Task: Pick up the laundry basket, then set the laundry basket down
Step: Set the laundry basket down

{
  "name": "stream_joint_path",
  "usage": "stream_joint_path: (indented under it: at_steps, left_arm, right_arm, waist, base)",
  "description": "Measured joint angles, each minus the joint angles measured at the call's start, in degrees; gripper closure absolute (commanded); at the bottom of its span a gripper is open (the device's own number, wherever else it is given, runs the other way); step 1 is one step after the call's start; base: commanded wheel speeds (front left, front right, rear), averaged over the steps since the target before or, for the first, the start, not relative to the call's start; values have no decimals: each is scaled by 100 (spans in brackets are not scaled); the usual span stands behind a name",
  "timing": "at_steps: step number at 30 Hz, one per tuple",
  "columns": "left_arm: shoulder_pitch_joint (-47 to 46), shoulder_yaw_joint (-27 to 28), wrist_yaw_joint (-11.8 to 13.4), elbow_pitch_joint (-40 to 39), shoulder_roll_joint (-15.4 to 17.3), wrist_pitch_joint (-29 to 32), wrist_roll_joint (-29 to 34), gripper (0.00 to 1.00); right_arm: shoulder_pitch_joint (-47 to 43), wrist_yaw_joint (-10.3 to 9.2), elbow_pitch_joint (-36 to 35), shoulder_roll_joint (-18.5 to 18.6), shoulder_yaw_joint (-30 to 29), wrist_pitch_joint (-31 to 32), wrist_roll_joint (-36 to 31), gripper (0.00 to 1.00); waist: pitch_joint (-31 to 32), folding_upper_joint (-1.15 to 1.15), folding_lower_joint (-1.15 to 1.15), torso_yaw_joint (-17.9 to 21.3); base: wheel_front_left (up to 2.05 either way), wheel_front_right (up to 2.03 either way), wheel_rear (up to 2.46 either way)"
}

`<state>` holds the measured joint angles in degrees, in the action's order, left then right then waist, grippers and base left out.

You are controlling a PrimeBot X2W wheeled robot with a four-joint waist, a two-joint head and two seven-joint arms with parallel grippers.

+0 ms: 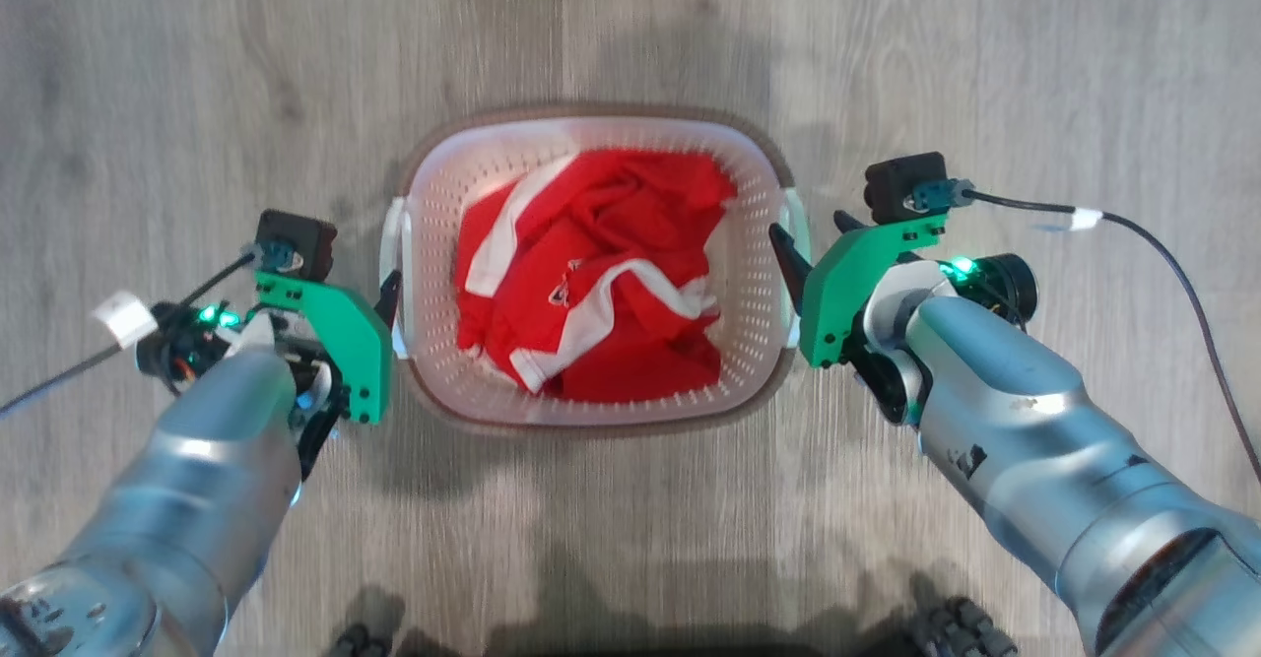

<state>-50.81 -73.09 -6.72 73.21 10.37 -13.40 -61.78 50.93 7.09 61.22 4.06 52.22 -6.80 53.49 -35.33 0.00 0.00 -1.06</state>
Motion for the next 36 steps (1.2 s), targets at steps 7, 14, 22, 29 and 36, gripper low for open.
stream_joint_path:
  at_steps: [7, 14, 22, 29, 36]
  left_arm:
    - [248, 743, 468, -881, 278, -87, 238, 0]
    - [1156, 2762, 1384, -3348, 1042, -110, 1688, 0]
    - [3160, 4601, 1612, -5508, 1021, -113, 3053, 0]
    - [4041, 5452, 1459, -6550, 660, -123, 3849, 0]
    - [4995, 6158, 1071, -7270, 55, -125, 4368, 0]
  right_arm:
    - [-281, 0, 16, -11, -138, -695, 78, 0]
    - [-369, 0, -886, -13, -2015, -744, -1325, 0]
    - [-2179, 0, -3062, -15, -3359, -750, -2594, 0]
    - [-2868, 0, -4205, -23, -3664, -751, -2840, 0]
    - [-3769, 0, -4961, -43, -3868, -751, -3022, 0]
  waist:
    - [800, 0, 0, 34]
    - [1586, 0, 0, 126]
    - [2309, 0, -1, 291]
    - [2692, 0, -1, 344]
    - [2963, 0, -1, 327]
  base:
    - [0, 0, 0]
    - [0, 0, 0]
    - [0, 0, 0]
    - [0, 0, 0]
    - [0, 0, 0]
